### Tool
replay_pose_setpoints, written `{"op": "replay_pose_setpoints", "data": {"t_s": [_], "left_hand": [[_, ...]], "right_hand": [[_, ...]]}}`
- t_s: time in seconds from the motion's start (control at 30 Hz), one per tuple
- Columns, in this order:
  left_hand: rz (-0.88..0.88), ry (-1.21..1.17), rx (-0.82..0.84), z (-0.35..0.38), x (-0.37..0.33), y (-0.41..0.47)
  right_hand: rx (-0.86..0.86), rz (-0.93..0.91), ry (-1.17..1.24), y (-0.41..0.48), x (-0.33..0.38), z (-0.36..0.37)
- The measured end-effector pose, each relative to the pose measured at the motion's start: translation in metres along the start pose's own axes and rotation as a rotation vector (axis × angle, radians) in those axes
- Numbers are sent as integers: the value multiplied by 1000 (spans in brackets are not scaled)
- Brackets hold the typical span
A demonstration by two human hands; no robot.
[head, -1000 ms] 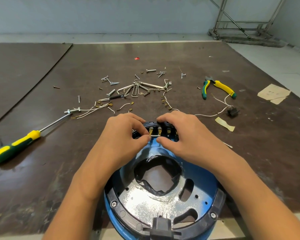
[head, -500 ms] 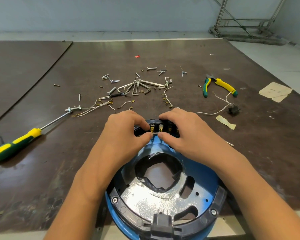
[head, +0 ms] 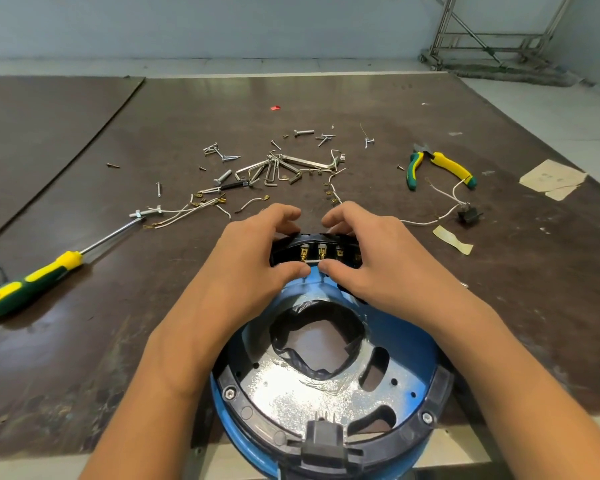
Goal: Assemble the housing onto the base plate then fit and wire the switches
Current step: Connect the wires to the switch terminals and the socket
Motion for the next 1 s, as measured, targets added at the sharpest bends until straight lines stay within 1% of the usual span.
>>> {"op": "replay_pose_setpoints", "data": {"t_s": [0.2,0.5,1.0], "left_hand": [[20,84,27,2,-1,6],[25,124,95,9,0,10],[18,95,75,6,1,11]], "right_hand": [[-28,12,-3,-1,-1,-5],[-23,15,-28,-1,-1,-4],[11,55,61,0,-3,-4]]}}
Point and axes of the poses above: each hand's wrist, its own y-axis towards the middle knuckle, its own z-axis out of the palm, x = y × z, the point moved 10 cm from there along y, towards the middle knuckle, and after that the axes turned 2 degrees about z, right-handed, at the moved point
